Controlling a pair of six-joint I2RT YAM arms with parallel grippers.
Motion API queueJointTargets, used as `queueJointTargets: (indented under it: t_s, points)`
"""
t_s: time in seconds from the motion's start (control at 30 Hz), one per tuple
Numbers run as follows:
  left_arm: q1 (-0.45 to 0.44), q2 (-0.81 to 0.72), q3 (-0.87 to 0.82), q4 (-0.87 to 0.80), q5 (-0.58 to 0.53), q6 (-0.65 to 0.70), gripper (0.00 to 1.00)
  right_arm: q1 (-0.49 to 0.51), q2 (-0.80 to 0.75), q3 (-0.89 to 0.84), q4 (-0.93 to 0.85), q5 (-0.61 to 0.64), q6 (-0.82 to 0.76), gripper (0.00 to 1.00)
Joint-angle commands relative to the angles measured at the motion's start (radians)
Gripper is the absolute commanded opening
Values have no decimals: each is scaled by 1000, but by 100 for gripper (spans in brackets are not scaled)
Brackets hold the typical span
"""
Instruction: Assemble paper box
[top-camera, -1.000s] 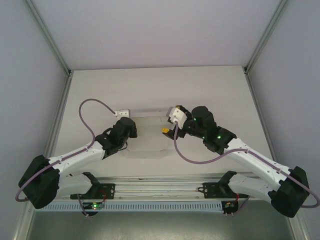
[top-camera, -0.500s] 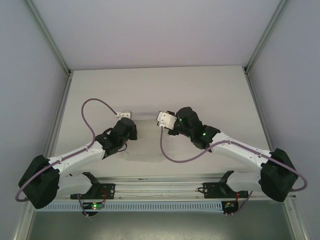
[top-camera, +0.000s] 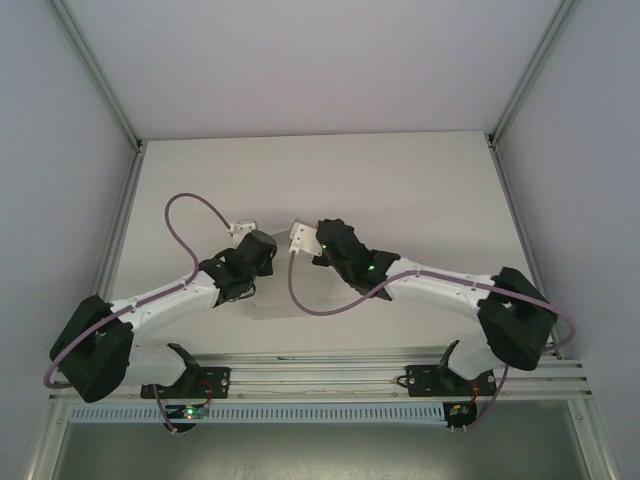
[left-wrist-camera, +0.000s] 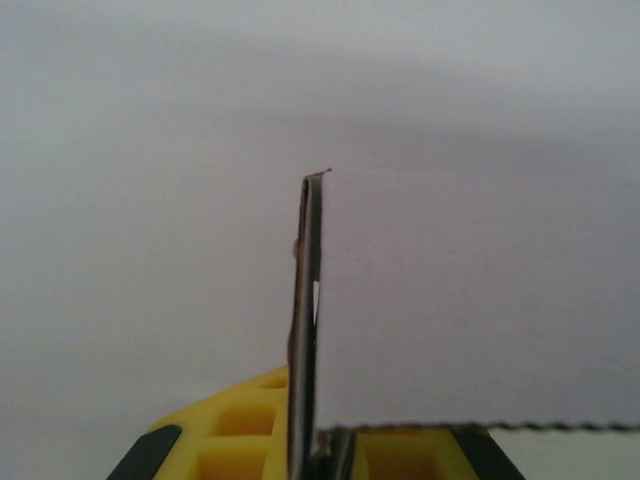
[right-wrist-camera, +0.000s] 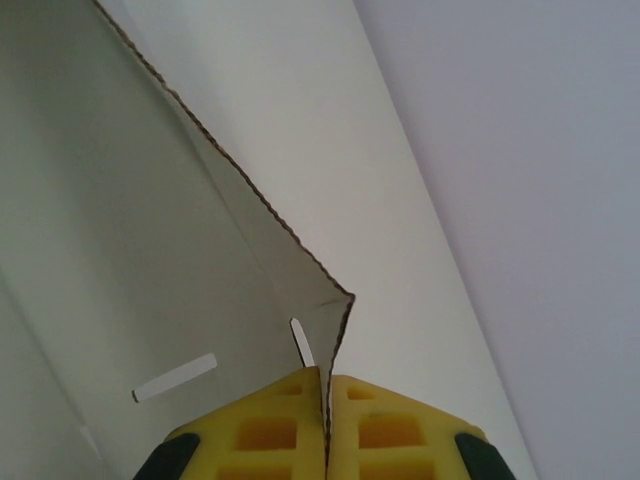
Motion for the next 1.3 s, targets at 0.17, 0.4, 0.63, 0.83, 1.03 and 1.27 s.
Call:
queueJointTargets:
  t_s: [0.17,0.4,0.63,0.83,1.03,1.27]
  points:
    - [-11,65,64,99,64,-156,0,52,143,136,46,254,150,16]
    - [-10,52,60,117,58,-144,0,50,39,45,20,-5,313,28]
    - [-11,-25,-14,211,66,-103,0,-31,-226,-128,100,-431,577,65]
    - [-11,-132,-100,284,53,-39,0,-102,-522,-290,102,-402,743,98]
    - [-9,-232,-180,322,36,-16,0,-136,-788,-416,-4,-244,856,98]
    - [-9,-299,-217,358,77,21,0,-203,-868,-490,-82,-239,970,98]
